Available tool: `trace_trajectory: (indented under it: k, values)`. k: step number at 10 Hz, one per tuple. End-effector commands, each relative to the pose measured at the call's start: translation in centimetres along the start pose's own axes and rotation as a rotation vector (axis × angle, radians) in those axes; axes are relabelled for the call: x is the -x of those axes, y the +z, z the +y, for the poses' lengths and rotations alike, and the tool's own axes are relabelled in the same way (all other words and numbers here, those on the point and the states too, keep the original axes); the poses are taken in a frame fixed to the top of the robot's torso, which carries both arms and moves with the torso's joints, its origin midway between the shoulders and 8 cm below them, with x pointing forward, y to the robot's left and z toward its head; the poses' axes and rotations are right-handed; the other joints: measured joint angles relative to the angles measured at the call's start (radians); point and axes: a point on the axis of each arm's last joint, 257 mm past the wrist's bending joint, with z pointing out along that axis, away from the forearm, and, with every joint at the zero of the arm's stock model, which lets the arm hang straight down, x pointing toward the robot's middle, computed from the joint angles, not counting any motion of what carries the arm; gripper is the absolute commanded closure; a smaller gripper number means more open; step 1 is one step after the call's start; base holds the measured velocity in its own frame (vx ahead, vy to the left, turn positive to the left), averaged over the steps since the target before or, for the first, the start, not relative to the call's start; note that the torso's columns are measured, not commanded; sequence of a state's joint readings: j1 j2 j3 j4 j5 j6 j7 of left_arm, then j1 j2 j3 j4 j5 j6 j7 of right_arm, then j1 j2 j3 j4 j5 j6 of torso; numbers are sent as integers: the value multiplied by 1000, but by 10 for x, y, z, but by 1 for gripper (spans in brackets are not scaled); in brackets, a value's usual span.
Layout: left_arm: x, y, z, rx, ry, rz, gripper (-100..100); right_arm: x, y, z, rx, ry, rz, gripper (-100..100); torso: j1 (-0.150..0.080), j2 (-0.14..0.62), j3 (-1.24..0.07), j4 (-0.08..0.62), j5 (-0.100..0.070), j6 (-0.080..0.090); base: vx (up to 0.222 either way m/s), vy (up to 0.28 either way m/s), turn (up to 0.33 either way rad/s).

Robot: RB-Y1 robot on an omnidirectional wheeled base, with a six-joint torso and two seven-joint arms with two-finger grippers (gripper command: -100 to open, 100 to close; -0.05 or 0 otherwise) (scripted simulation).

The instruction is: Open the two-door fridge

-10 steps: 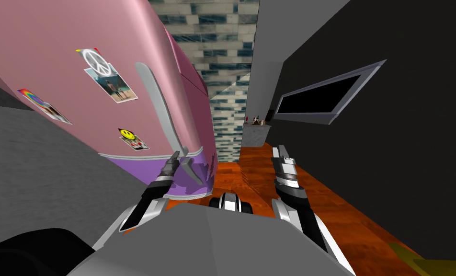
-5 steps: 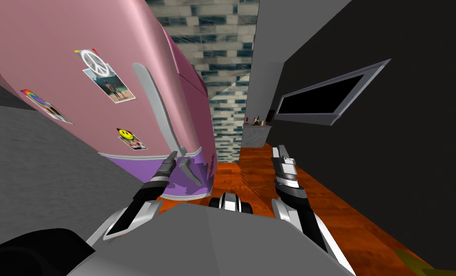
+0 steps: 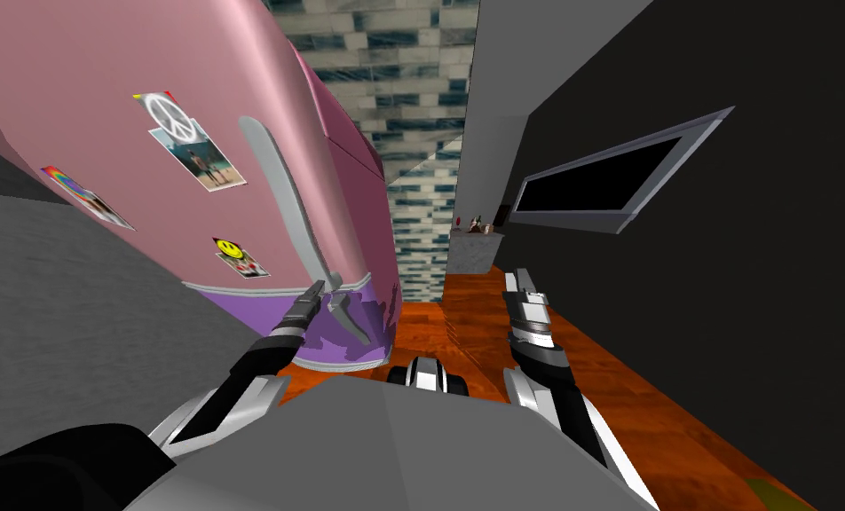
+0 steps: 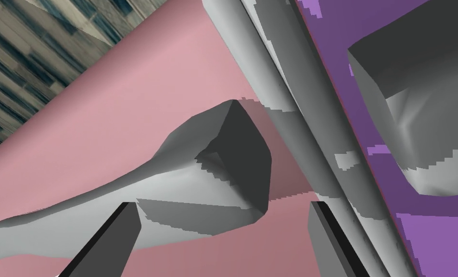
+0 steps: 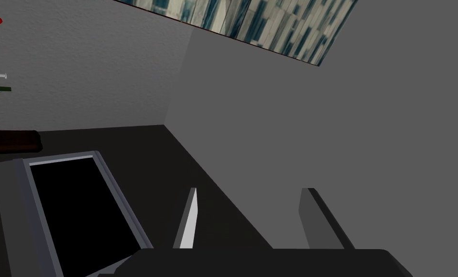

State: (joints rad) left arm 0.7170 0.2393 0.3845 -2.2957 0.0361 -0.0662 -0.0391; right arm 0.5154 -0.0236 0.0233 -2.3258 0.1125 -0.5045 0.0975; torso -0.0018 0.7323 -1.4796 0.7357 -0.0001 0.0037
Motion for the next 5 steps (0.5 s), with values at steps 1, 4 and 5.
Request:
trace_trajectory:
  k: [1, 4, 5]
  values:
    - [4, -2, 4, 41, 14, 8, -100, 0, 0, 0, 0, 0, 0, 0, -1, 0, 0, 0, 0, 0, 21, -39, 15]
    - [11, -6, 6, 96, 43, 20, -100, 0, 0, 0, 0, 0, 0, 0, 0, -1, -1, 0, 0, 1, 26, -35, 19]
    - [12, -7, 7, 112, 52, 24, -100, 0, 0, 0, 0, 0, 0, 0, 0, -2, -1, -1, 0, 1, 30, -46, 25]
